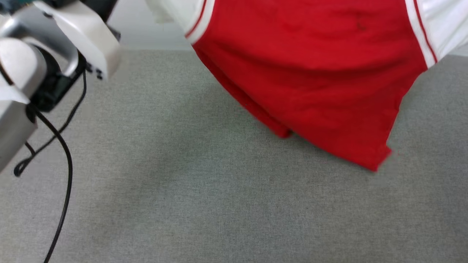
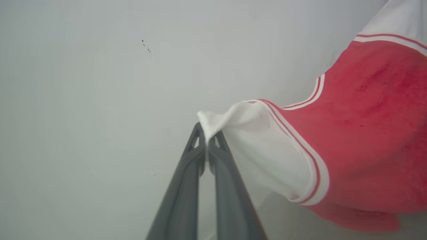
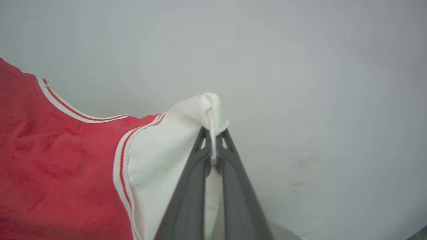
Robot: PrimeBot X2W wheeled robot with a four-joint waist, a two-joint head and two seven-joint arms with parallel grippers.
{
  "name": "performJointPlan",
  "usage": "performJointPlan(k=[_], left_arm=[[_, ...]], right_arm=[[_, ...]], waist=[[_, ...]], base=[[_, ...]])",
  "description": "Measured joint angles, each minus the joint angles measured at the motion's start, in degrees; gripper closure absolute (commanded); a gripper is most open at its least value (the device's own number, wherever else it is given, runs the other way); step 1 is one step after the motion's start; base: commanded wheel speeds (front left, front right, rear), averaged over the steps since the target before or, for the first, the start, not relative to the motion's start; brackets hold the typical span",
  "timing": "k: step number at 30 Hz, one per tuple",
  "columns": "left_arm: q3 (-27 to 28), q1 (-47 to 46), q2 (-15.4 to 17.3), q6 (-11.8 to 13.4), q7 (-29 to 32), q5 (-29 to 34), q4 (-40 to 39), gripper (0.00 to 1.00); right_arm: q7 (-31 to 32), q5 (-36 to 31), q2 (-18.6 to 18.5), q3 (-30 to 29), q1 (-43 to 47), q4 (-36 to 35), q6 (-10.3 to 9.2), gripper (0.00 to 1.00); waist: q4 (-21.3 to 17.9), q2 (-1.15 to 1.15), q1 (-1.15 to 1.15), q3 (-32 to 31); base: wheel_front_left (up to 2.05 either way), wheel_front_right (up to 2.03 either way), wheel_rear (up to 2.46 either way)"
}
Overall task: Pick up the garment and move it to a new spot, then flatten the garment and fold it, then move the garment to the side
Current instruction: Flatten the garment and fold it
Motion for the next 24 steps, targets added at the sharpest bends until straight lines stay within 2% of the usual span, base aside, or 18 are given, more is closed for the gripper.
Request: performJointPlan(k=[8, 17, 24], left_arm=[[3.5, -6.2, -0.1, 1.7, -1.6, 1.5, -2.5, 1.0], [6.2, -14.9, -3.3, -1.3, -2.3, 1.1, 3.1, 1.0], [8.7, -26.7, -6.6, -4.5, -2.6, 1.8, 11.1, 1.0]], right_arm=[[-0.5, -2.1, 3.2, -3.1, -4.4, -5.6, 0.0, 1.0], [0.5, -6.1, 7.4, -4.2, -14.4, -6.4, 0.0, 1.0], [-0.8, -11.9, 9.1, -4.1, -31.3, 1.3, 0.0, 1.0]], waist=[[0.2, 0.0, 0.0, -0.9], [0.3, 0.0, 0.0, 3.7], [0.5, 0.0, 0.0, 11.6]], base=[[0.0, 0.0, 0.0], [0.0, 0.0, 0.0], [0.0, 0.0, 0.0]])
